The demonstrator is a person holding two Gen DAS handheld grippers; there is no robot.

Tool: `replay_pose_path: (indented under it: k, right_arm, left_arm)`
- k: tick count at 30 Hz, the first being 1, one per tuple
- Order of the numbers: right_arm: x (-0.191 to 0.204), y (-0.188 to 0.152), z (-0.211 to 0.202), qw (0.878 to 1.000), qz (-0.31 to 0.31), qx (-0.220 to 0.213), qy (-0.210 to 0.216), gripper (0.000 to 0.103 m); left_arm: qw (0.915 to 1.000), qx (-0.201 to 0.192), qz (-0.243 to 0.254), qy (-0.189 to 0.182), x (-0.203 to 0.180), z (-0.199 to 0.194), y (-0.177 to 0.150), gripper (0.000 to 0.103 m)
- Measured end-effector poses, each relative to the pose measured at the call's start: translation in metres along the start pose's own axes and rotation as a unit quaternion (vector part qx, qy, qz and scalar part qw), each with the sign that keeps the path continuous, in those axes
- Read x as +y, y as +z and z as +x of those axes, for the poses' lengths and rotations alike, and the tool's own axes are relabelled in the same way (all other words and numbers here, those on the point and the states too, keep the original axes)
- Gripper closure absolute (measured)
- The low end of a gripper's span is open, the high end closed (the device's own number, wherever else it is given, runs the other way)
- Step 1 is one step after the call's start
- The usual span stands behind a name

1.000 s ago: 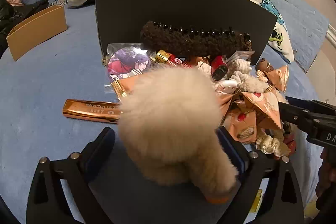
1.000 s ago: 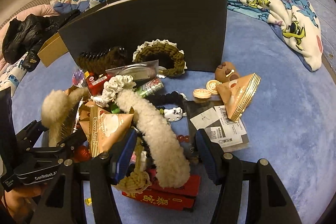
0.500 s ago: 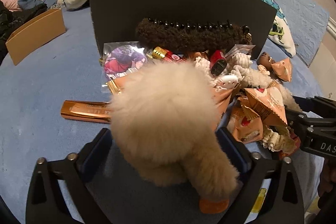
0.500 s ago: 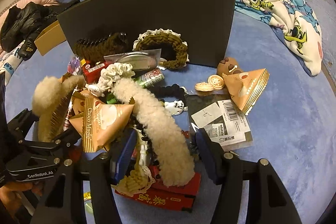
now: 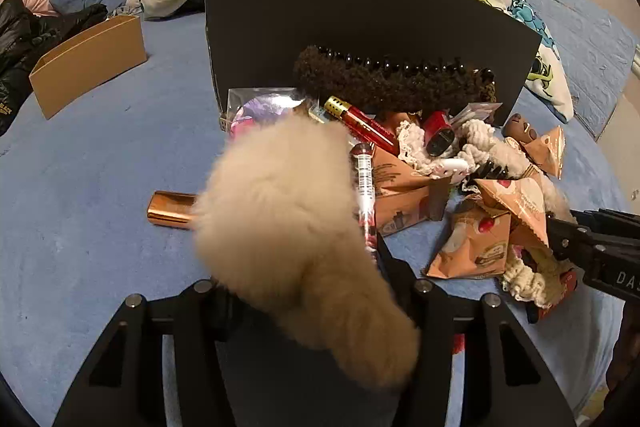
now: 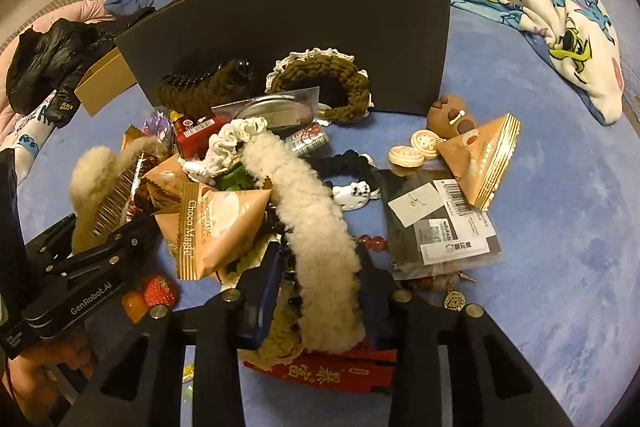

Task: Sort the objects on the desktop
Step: 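Grasp the beige fluffy plush with the left tool while the right tool grasps the white fluffy hair clip, then lift the plush and the fluffy hair clip up off the pile with both tools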

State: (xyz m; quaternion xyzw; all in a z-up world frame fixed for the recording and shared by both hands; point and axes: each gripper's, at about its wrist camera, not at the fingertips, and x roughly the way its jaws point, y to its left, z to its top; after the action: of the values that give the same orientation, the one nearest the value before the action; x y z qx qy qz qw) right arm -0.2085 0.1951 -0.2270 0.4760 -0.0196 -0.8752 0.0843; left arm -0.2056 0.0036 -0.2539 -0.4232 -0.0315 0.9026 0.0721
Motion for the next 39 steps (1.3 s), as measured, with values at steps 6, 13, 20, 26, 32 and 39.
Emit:
replay_pose_path:
  k: [6,13,20,26,32,39]
  right_arm:
    - [0.001,-0.001,-0.008,1.0,0.006,-0.005,0.004,0.071]
    - [0.001,0.002,-0.02,1.0,0.009,-0.016,0.001,0.072]
    - [-0.002,0.009,-0.032,1.0,0.015,-0.027,-0.001,0.072]
    - [0.0,0.014,-0.039,0.999,0.013,-0.037,0.0,0.072]
    - [0.0,0.015,-0.041,0.999,0.013,-0.04,0.0,0.072]
    - [-0.005,0.008,-0.032,0.999,0.018,-0.027,0.001,0.072]
  left_arm:
    - [1.0,-0.003,0.001,0.001,0.0,-0.008,0.002,0.05]
    - [0.9999,-0.013,-0.007,-0.003,0.003,-0.021,0.01,0.05]
    - [0.9995,-0.025,-0.01,-0.015,0.006,-0.036,0.02,0.05]
    - [0.9994,-0.028,-0.004,-0.017,0.003,-0.041,0.027,0.05]
    - [0.9998,-0.015,0.0,-0.014,0.002,-0.03,0.019,0.049]
    - [0.9998,-0.001,-0.011,-0.014,0.007,-0.013,-0.009,0.043]
